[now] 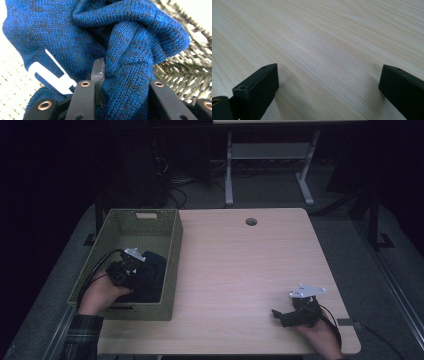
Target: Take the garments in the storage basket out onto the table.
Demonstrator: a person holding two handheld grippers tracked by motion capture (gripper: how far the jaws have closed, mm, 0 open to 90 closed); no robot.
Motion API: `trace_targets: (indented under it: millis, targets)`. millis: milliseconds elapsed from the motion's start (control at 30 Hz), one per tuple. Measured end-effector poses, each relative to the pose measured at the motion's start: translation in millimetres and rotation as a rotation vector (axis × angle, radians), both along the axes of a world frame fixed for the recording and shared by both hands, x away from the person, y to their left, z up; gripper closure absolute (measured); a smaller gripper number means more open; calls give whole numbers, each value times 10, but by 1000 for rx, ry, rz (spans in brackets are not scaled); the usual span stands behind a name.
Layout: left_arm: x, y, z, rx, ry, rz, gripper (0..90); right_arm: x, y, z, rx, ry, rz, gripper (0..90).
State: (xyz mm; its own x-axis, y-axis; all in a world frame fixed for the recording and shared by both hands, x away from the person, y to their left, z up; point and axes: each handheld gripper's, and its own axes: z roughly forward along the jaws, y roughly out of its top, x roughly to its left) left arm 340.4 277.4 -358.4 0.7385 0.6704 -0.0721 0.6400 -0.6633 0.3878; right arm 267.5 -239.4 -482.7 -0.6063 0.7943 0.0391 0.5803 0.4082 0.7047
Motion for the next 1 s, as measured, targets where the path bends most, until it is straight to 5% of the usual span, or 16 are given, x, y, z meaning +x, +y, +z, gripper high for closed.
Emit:
trace_targets:
  millis: [1000]
  targets:
    - [132, 254, 825, -55, -71, 30, 723, 0, 0, 0, 0, 0, 0, 26]
